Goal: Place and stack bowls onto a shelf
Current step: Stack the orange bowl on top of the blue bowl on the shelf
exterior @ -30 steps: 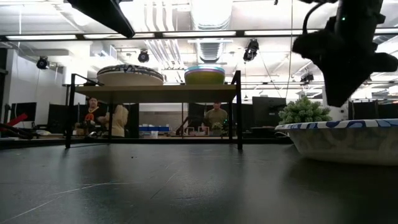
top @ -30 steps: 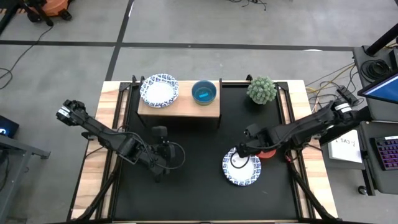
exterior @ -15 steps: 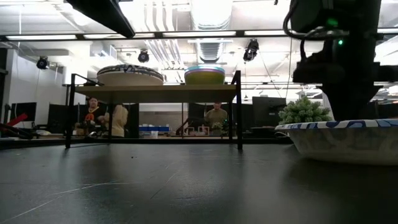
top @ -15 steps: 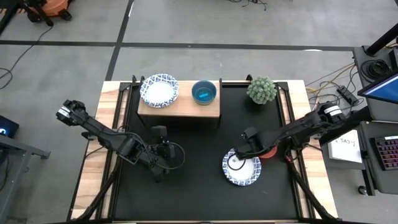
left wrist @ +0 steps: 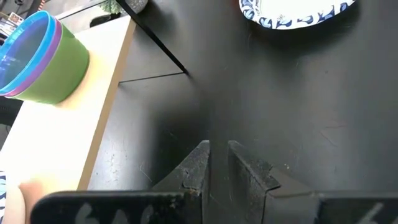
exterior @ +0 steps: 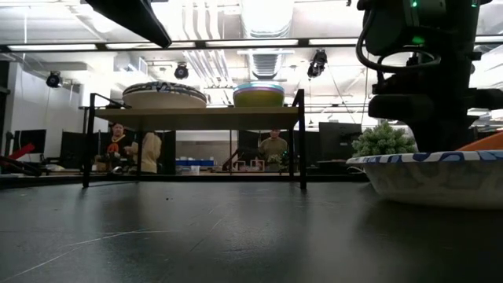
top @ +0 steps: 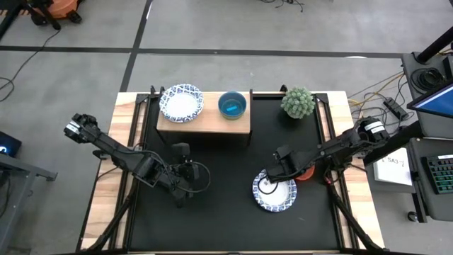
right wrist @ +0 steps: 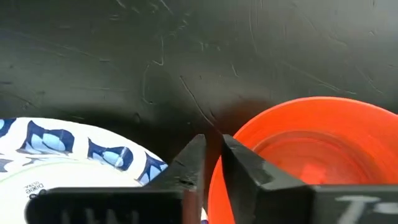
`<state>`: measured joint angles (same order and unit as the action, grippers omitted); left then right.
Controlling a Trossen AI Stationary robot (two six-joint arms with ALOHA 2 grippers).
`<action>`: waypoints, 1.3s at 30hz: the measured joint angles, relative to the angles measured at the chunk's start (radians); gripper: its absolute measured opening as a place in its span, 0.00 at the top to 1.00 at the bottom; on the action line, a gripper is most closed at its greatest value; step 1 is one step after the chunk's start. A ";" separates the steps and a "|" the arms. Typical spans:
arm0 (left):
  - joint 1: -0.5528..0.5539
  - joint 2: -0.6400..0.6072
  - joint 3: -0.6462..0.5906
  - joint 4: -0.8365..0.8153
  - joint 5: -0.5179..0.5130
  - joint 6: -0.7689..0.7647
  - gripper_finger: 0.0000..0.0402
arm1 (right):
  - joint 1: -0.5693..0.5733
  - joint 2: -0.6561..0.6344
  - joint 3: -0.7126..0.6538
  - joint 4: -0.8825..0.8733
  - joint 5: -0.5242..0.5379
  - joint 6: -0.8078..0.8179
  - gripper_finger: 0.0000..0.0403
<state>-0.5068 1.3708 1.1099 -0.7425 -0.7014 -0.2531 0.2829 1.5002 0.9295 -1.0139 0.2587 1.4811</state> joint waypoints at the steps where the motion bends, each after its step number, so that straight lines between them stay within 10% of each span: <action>1: 0.000 0.000 0.000 0.001 0.000 0.000 0.91 | 0.000 0.000 0.000 0.001 0.002 0.000 0.91; 28: 0.000 0.000 0.000 0.003 -0.001 -0.019 0.91 | 0.003 -0.047 0.121 -0.014 0.078 -0.134 0.97; 39: 0.000 0.000 -0.006 0.002 -0.001 -0.019 0.91 | 0.003 -0.045 0.118 -0.038 -0.025 -0.074 0.66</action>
<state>-0.5068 1.3708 1.1037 -0.7409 -0.7019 -0.2722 0.2859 1.4551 1.0479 -1.0515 0.2335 1.4066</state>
